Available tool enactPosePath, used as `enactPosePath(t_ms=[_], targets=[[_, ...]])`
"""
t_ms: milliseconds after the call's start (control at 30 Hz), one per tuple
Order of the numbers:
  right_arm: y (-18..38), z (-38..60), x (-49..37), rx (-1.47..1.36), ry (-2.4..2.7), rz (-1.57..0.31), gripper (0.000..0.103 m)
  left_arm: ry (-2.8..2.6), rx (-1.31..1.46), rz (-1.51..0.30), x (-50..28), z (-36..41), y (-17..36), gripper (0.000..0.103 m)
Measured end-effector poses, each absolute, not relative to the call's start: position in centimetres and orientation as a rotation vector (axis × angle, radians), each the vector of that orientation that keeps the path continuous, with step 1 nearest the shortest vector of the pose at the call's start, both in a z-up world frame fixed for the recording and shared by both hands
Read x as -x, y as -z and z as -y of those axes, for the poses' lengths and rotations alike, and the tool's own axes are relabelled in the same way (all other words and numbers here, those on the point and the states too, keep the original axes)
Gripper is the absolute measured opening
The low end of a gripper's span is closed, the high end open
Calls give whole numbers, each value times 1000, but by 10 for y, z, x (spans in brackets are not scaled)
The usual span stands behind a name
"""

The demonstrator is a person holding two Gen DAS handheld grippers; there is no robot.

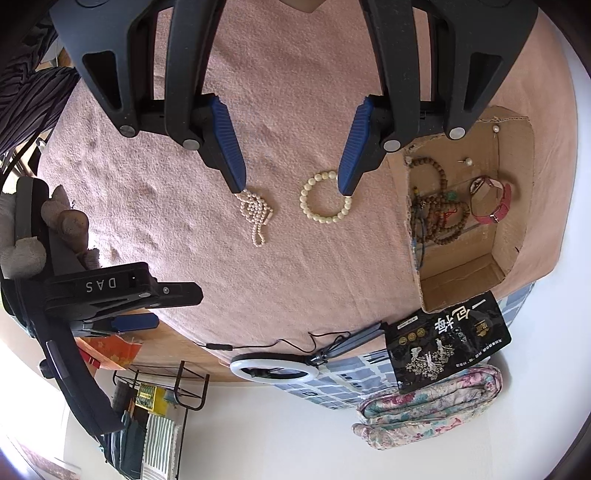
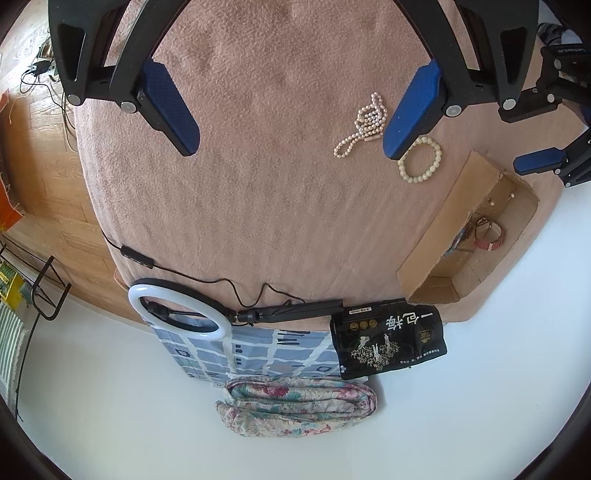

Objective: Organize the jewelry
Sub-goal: 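Move both tools toward the cream bead bracelet and the pearl necklace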

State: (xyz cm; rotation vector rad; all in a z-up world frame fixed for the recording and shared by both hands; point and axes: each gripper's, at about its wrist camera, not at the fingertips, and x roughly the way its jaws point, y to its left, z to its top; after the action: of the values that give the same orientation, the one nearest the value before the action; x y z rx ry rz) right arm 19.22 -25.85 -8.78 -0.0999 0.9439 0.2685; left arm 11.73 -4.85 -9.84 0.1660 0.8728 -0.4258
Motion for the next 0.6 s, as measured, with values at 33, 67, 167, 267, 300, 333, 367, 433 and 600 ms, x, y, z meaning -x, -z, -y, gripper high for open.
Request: enactPosePath(t_ms=[33,67,167,267,300,333,367,433,600], targets=[[91,258,-193,99,-276,-959,98,428,-166,-879,-118,51,102,54],[95,257,-194,96,-286,-975,95,427,-161,-890,-120,53,106,50],[107,254,-197,91,-306,-1027,84,422,-125,-939,-130,54,121,35],[118,252,-196,112,-332,-1056,81,421,-98,-975,-140,53,133,32],[120,252,-195,118,-340,-1062,81,422,-92,-986,-144,53,137,28],[123,253,-195,122,-349,-1068,80,419,-89,-995,-148,54,141,27],[125,253,-195,121,-363,-1076,77,416,-88,-1001,-151,56,144,26],[130,253,-194,118,-386,-1092,74,421,-89,-1017,-158,59,151,25],[143,245,-189,168,-434,-1121,68,388,-117,-1054,-173,67,171,21]])
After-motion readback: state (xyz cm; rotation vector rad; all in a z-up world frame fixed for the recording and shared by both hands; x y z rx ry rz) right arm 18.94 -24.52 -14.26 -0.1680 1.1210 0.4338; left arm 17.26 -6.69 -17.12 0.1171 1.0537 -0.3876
